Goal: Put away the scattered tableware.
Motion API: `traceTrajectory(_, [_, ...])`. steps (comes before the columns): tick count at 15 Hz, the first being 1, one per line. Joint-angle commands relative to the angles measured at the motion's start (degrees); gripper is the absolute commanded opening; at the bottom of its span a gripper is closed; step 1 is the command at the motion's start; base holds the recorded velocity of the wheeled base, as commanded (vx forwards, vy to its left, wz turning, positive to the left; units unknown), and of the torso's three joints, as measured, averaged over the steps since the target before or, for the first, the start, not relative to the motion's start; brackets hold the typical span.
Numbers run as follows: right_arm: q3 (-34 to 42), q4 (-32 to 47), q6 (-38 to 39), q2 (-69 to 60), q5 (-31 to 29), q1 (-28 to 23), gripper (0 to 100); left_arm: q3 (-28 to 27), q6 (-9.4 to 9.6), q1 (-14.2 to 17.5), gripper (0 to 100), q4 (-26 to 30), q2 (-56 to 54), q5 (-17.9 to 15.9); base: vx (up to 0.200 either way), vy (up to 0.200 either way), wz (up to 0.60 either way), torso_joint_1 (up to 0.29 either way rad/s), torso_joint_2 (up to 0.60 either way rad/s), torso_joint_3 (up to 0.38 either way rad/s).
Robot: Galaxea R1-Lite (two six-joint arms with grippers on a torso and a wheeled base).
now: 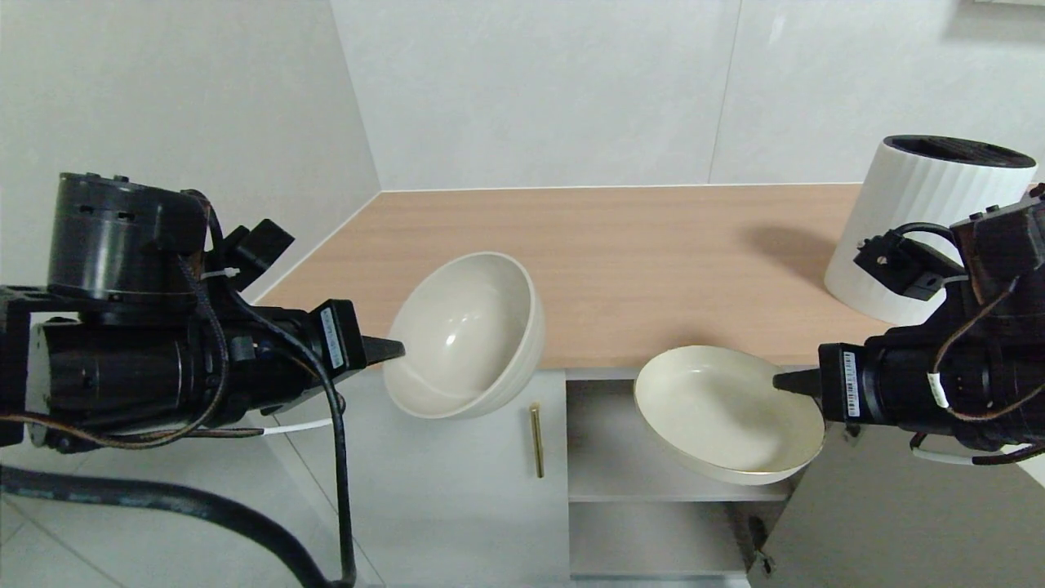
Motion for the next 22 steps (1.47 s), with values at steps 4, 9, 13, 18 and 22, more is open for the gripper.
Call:
traceTrajectory(4, [0.0, 0.02, 0.01, 0.47, 0.01, 0.03, 0, 0.02, 0.0, 0.0, 0, -0.04, 0.12, -0.03, 0.0, 0.0, 0.0, -0.178, 0.45, 0.264])
traceTrajectory(9, [0.0, 0.02, 0.01, 0.73, 0.01, 0.03, 0, 0.29, 0.0, -0.53, 0, -0.04, 0.29, -0.03, 0.0, 0.0, 0.0, -0.171, 0.47, 0.286])
traceTrajectory(13, [0.0, 0.02, 0.01, 1.26, -0.08, 0.03, 0, 0.29, 0.0, -0.53, 0, -0.13, 0.29, -0.03, 0.0, 0.0, 0.0, -0.139, 0.46, 0.316])
traceTrajectory(18, [0.0, 0.02, 0.01, 1.7, -0.16, 0.03, 0, 0.29, 0.0, -0.53, 0, -0.04, 0.2, -0.03, 0.0, 0.0, 0.0, -0.043, 0.19, 0.138])
traceTrajectory(22, [-0.26, -0.07, 0.01, 4.25, -0.16, 0.03, 0, 0.29, 0.0, -0.53, 0, -0.04, 0.12, -0.03, 0.0, 0.0, 0.0, 0.0, 0.0, 0.0])
